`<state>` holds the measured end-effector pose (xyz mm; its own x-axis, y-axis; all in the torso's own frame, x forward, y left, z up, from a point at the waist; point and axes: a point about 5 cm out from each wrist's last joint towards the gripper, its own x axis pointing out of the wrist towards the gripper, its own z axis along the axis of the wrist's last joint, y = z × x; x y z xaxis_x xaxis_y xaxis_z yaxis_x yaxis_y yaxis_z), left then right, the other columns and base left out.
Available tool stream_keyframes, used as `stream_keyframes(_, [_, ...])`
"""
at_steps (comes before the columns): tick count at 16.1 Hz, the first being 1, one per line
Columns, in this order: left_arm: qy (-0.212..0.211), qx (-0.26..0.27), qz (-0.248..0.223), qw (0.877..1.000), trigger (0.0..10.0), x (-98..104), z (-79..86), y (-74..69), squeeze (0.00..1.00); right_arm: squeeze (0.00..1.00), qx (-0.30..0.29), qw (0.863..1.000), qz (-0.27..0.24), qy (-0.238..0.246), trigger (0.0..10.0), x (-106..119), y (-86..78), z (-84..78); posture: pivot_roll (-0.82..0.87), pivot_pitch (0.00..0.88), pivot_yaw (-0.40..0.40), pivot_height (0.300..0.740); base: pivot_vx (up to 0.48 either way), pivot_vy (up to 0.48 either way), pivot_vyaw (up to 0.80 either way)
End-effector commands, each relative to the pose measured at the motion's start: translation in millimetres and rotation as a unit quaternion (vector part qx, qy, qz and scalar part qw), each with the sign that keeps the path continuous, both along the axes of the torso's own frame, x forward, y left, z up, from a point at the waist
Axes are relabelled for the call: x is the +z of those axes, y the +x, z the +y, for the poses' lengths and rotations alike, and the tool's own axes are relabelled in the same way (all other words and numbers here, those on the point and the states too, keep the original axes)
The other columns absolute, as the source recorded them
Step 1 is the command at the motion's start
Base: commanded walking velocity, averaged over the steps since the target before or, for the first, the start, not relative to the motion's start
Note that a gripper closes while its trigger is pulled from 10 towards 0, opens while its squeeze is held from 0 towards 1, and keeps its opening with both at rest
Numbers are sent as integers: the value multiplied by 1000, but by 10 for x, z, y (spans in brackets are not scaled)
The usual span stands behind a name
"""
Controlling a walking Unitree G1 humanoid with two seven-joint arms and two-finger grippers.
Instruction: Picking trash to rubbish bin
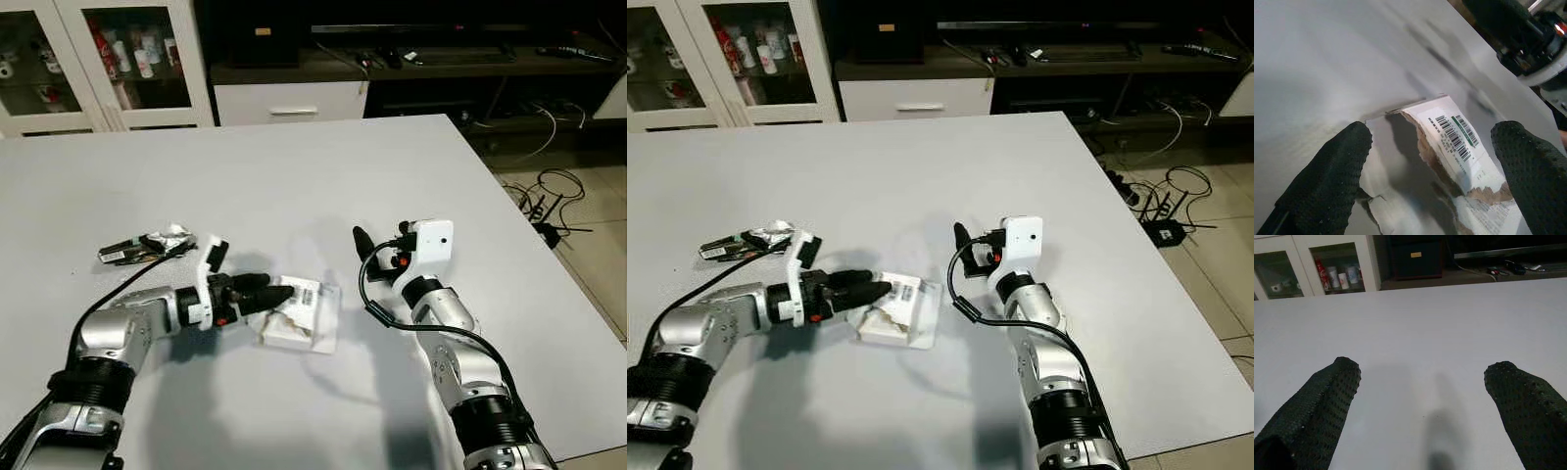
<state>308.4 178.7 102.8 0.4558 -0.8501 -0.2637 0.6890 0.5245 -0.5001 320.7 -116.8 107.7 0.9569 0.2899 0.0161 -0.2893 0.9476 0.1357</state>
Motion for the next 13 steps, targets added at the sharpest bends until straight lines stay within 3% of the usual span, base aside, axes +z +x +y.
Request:
stream_keyframes(1, [7,-19,-3,1000,10000,26,-34,28,0,0,8,1000,-1,-1,10000,14,-10,17,-23,29,-2,740,0,0,0])
stream_keyframes(6, [45,-65,-21,997,10000,149,-17,124,0,0,14,1000,-3,0,10000,11,-8,51,-21,8,11,740,0,0,0])
stream_keyframes(13, [45,-83,-49,994,10000,346,16,247,0,0,14,1000,-2,3,10000,1,-14,67,-20,0,19,740,0,0,0])
